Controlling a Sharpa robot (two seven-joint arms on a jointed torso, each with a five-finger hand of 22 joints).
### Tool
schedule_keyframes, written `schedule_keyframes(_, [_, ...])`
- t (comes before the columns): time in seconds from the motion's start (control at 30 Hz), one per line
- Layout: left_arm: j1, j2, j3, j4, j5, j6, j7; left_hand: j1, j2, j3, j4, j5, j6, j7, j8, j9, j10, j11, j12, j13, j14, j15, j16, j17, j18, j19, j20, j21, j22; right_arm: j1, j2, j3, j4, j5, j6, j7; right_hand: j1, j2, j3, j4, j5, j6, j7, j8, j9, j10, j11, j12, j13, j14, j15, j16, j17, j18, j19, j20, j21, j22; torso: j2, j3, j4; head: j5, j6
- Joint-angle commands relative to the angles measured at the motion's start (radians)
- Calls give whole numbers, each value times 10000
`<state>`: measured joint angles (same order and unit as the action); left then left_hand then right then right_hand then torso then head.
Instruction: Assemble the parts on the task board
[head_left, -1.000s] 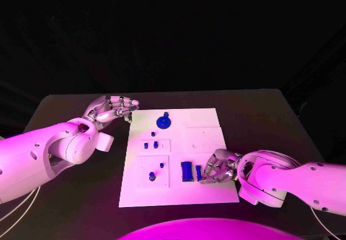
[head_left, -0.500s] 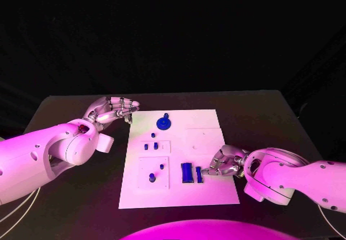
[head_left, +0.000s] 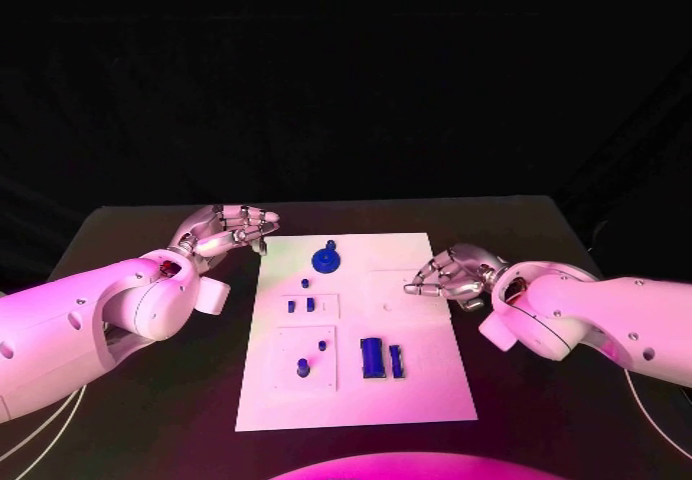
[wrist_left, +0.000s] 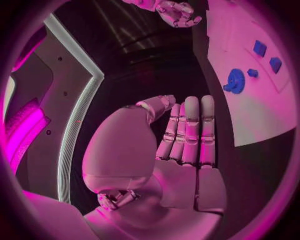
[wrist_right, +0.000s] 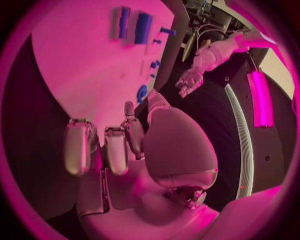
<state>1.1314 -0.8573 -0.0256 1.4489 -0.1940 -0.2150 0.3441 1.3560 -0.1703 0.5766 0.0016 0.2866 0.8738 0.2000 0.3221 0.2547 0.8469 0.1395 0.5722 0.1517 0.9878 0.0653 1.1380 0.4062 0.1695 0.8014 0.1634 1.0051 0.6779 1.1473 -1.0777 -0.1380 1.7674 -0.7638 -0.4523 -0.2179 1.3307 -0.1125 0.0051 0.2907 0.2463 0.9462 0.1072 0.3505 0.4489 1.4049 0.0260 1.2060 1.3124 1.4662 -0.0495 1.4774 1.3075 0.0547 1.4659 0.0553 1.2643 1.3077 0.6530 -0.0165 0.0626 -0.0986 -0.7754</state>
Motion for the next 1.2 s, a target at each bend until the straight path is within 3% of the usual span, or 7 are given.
schedule_keyframes(0.03, [-2,203,7,-303,509,-270,491,-119,-10,-19,83,18,-99,-18,81,-14,-80,-2,97,-14,-252,23,-241,-134,136,-166,23,-209,-121,91,353,14,-877,2004,-1005,2749,429,81,-32,-3,105,-195,99,-45,8,-1053,110,-1822,139,158,161,-917,94,375,-476,145,-2141,1003,-145,-36,1,-4,144])
schedule_keyframes(0.57, [-3,1505,7,-2353,1025,-810,777,-115,-339,-115,856,-46,-734,169,373,-280,544,394,-2446,-891,-1891,856,-6387,-2455,130,-999,1131,-6109,-3979,198,2488,166,-4616,3639,-1086,4353,1668,22,1562,1,-282,-876,807,-517,-1107,-3950,1005,-9842,-9106,-4295,1328,-10768,-7617,1298,-4109,1345,-12012,-6330,-334,97,-76,133,925])
schedule_keyframes(0.6, [-5,1503,7,-2346,1027,-820,780,-4193,1703,-5766,-16,-2866,-8738,-2000,-3221,-2547,-8469,-1395,-5722,-1517,-9878,-653,-11380,-4062,-1695,-8014,-1634,-10051,-6779,195,2489,169,-4610,3649,-1092,4361,-2825,1125,-51,-2907,-2463,-9462,-1072,-3505,-4489,-14049,-260,-12060,-13124,-7509,495,-14774,-13075,-547,-7310,-553,-12643,-13077,-327,30,-56,73,805])
schedule_keyframes(0.67, [-18,1491,11,-2287,1042,-898,796,-4834,1703,-5766,-16,-2866,-8738,-2000,-3221,-2547,-8469,-1395,-5722,-1517,-9878,-653,-11380,-4062,-1695,-8014,-1634,-10051,-6779,172,2499,193,-4558,3728,-1133,4420,-3414,1125,-51,-2907,-2463,-9462,-1072,-3505,-4489,-14049,-260,-12060,-13124,-14662,495,-14774,-13075,-547,-14659,-553,-12643,-13077,-359,36,-79,111,844])
schedule_keyframes(0.87, [-158,1365,54,-1671,1200,-1717,965,-13560,1703,-5766,-16,-2866,-8738,-2000,-3221,-2547,-8469,-1395,-5722,-1517,-9878,-653,-11380,-4062,-1695,-8014,-1634,-10051,-6779,-68,2599,441,-4017,4547,-1561,5040,-5763,1125,-51,-2907,-2463,-9462,-1072,-3505,-4489,-14049,-260,-12060,-13124,-14662,495,-14774,-13075,-547,-14659,-553,-12643,-13077,-687,94,-325,504,1253])
schedule_keyframes(0.93, [-230,1300,76,-1355,1281,-2138,1052,-13560,1703,-5766,-16,-2866,-8738,-2000,-3221,-2547,-8469,-1395,-5722,-1517,-9878,-653,-11380,-4062,-1695,-8014,-1634,-10051,-6779,-191,2651,569,-3739,4968,-1781,5359,-13307,1125,-51,-2907,-2463,-9462,-1072,-3505,-4489,-14049,-260,-12060,-13124,-14662,495,-14774,-13075,-547,-14659,-553,-12643,-13077,-831,119,-433,677,1433])
schedule_keyframes(1.2, [-599,967,190,266,1698,-4294,1499,-13560,1703,-5766,-16,-2866,-8738,-2000,-3221,-2547,-8469,-1395,-5722,-1517,-9878,-653,-11380,-4062,-1695,-8014,-1634,-10051,-6779,-751,2884,1150,-2474,6882,-2782,6807,-13307,1125,-51,-2907,-2463,-9462,-1072,-3505,-4489,-14049,-260,-12060,-13124,-14662,495,-14774,-13075,-547,-14659,-553,-12643,-13077,-1088,165,-626,986,1754])
